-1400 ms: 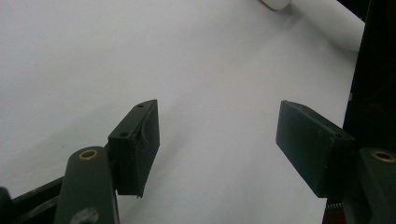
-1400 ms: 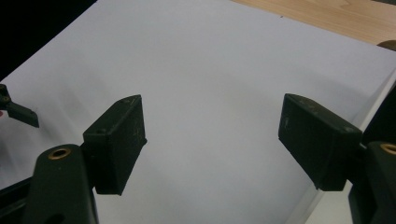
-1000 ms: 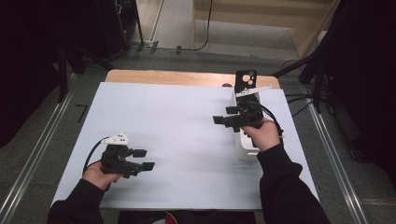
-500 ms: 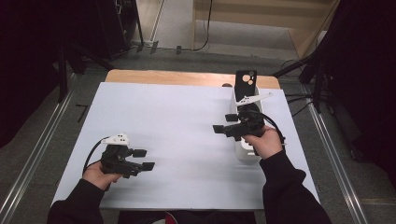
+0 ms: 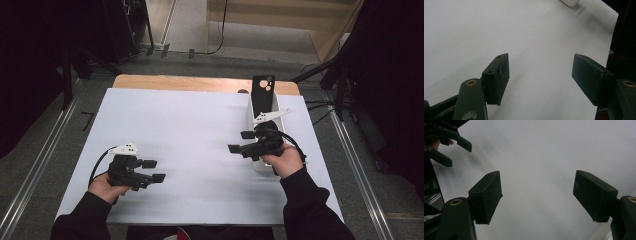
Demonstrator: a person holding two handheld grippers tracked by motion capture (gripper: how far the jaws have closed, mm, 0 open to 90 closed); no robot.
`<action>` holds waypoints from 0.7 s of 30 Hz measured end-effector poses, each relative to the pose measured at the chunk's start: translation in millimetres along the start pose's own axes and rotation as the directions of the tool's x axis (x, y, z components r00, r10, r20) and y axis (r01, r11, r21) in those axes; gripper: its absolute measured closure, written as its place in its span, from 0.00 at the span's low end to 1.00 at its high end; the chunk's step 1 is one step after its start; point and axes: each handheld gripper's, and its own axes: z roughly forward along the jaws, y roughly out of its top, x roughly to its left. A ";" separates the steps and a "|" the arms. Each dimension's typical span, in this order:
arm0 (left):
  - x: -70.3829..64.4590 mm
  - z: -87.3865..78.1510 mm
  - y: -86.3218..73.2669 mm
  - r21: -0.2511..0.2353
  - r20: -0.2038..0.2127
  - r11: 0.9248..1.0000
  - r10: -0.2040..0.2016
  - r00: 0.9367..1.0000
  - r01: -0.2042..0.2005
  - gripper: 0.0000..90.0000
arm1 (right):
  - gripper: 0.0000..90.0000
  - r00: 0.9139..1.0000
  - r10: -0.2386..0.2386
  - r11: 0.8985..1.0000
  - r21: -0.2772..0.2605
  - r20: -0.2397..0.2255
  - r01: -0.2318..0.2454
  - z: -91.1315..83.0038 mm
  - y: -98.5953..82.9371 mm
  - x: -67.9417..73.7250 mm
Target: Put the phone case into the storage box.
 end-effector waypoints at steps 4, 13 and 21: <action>-0.3 0.2 0.0 -0.001 0.001 1.000 -0.001 1.000 0.001 0.33 | 0.24 1.000 -0.010 1.000 0.008 -0.005 0.010 3.1 -6.5 2.5; -0.7 -0.3 0.3 0.005 0.002 1.000 0.007 1.000 -0.007 0.33 | 0.24 1.000 -0.025 1.000 0.007 -0.007 0.025 8.4 -19.4 8.2; -0.9 -0.1 0.3 0.007 0.001 1.000 0.008 1.000 -0.008 0.33 | 0.24 0.999 -0.045 0.999 0.009 -0.008 0.045 11.0 -31.5 13.2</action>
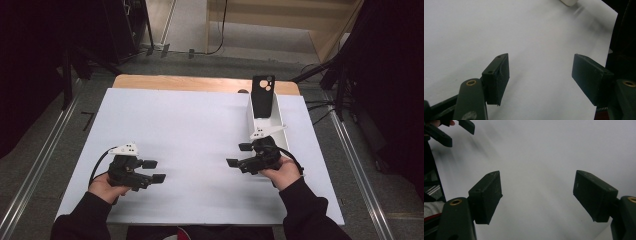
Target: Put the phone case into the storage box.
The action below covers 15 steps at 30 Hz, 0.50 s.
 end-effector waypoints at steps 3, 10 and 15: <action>0.0 -0.1 0.0 0.000 0.001 1.000 0.000 1.000 0.000 0.33 | 0.24 1.000 -0.015 1.000 -0.003 -0.003 0.015 0.8 -4.9 1.7; -0.3 -0.3 0.0 0.000 -0.001 1.000 -0.001 1.000 0.001 0.33 | 0.24 0.999 -0.032 0.999 -0.006 -0.010 0.032 -0.5 -13.8 7.3; -0.4 -0.2 0.1 0.003 0.000 1.000 0.002 1.000 -0.002 0.33 | 0.24 0.999 -0.037 0.999 0.006 -0.029 0.038 -0.7 -21.6 12.0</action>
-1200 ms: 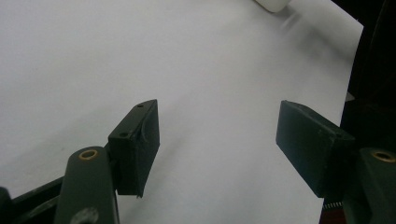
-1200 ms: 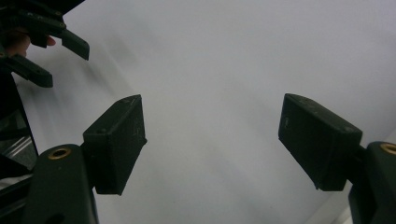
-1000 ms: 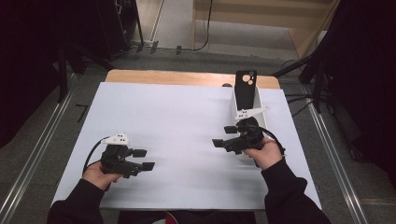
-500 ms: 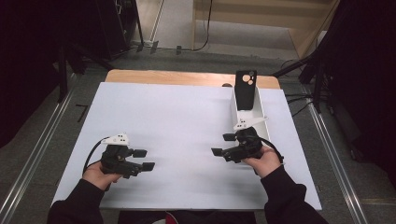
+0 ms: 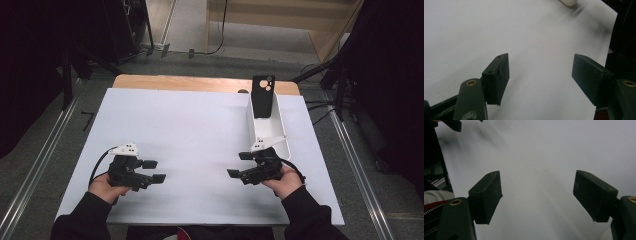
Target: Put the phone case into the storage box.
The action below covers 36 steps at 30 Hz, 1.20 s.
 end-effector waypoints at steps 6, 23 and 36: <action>-0.1 -0.2 0.1 0.000 0.001 1.000 0.002 1.000 -0.002 0.33 | 0.24 1.000 -0.006 1.000 0.017 -0.006 0.006 0.2 -10.5 4.4; -3.8 0.6 -0.4 -0.003 0.002 1.000 0.003 1.000 -0.003 0.33 | 0.23 1.000 -0.017 0.999 0.049 0.003 0.017 -4.5 -38.7 6.6; -6.0 -4.4 -5.4 0.000 0.005 1.000 0.012 1.000 -0.012 0.33 | 0.23 0.999 -0.009 0.999 0.046 0.039 0.007 -17.7 -62.9 -2.4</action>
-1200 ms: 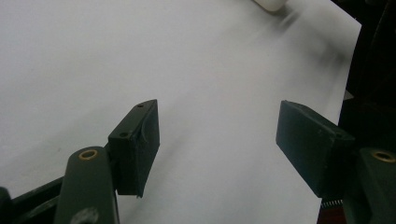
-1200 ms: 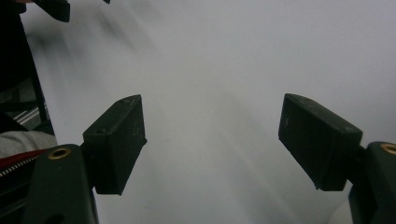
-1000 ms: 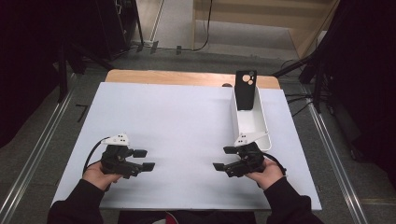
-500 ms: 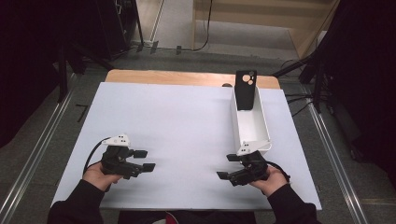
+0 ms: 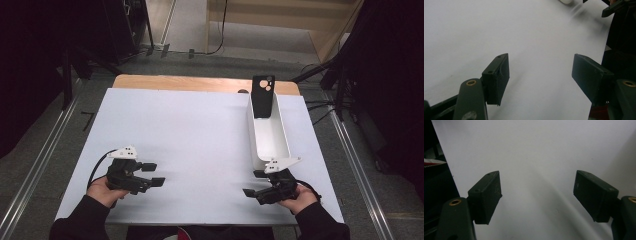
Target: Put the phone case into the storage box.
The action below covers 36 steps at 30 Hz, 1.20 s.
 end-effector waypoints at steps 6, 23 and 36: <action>-0.8 -0.2 -1.1 0.002 0.002 1.000 0.000 1.000 0.000 0.33 | 0.23 1.000 0.029 1.000 0.002 0.009 -0.029 -4.2 -8.8 -7.9; 0.4 1.4 -1.4 0.016 0.003 1.000 0.001 1.000 -0.002 0.33 | 0.23 0.998 0.049 0.999 -0.010 0.027 -0.048 -4.3 -12.6 -17.9; 0.5 1.6 -1.6 0.016 0.006 1.000 0.000 1.000 0.000 0.33 | 0.23 0.999 0.040 0.999 -0.006 0.030 -0.039 -4.0 -12.7 -17.0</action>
